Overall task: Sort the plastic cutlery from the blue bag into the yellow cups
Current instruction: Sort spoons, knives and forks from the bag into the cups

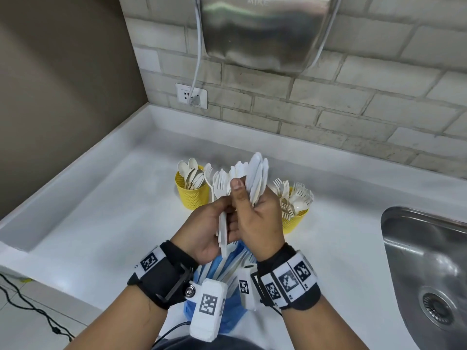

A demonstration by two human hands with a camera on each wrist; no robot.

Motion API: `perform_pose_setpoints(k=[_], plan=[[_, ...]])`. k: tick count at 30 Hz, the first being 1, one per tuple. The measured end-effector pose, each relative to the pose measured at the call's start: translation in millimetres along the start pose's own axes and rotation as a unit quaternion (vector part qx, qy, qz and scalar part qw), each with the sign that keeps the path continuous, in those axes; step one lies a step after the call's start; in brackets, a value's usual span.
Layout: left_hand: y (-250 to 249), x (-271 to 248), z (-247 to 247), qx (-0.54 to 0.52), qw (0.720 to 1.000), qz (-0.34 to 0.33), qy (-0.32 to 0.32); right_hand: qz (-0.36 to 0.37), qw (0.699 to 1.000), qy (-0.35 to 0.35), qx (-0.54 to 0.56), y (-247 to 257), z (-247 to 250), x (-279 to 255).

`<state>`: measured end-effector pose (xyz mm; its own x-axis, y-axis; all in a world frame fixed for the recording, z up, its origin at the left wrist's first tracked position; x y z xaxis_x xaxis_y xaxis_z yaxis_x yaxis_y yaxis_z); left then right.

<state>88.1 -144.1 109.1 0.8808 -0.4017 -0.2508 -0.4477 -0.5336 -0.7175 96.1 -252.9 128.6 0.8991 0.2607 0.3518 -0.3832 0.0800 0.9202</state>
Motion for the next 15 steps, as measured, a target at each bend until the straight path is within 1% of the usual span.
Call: perform_pose_setpoints(k=[2, 4, 5, 7, 9, 10, 15], plan=[[-0.8, -1.3, 1.9, 0.014, 1.0, -0.005, -0.011, 0.028, 0.998, 0.009, -0.063, -1.7, 1.7, 0.2], [-2.5, -0.9, 4.7, 0.017, 1.0, -0.015, -0.012, 0.02, 0.995, -0.008, -0.097, -2.5, 6.8, 1.0], [-3.3, -0.6, 5.9, 0.017, 1.0, -0.018, -0.016, -0.001, 0.995, -0.014, -0.096, -3.5, 10.3, 1.5], [-6.0, -2.1, 6.9, 0.021, 0.999, -0.026, -0.021, -0.036, 0.996, 0.0, -0.081, -3.9, 18.6, 3.2], [-9.5, -4.9, 5.3, 0.028, 0.999, -0.036, -0.026, -0.055, 0.997, 0.011, -0.061, -5.9, 28.4, 5.2], [-11.8, -6.6, 4.2, 0.034, 0.998, -0.043, -0.028, -0.064, 0.997, 0.003, -0.051, -6.3, 33.1, 6.5], [-17.2, -11.0, 8.2, 0.091, 0.992, -0.07, -0.051, -0.094, 0.988, -0.117, 0.019, -13.6, 56.6, 14.7]])
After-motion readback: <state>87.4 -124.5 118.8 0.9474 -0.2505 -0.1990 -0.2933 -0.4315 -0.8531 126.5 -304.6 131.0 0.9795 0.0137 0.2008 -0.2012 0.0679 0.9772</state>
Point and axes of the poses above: each hand's wrist, its own x-axis towards the middle knuckle, its own z-axis out of the back of the hand, y = z × x, the point moved 1 cm from there along x, towards the middle knuckle, and after that the axes turned 14 degrees about y, right-handed, at the moved point
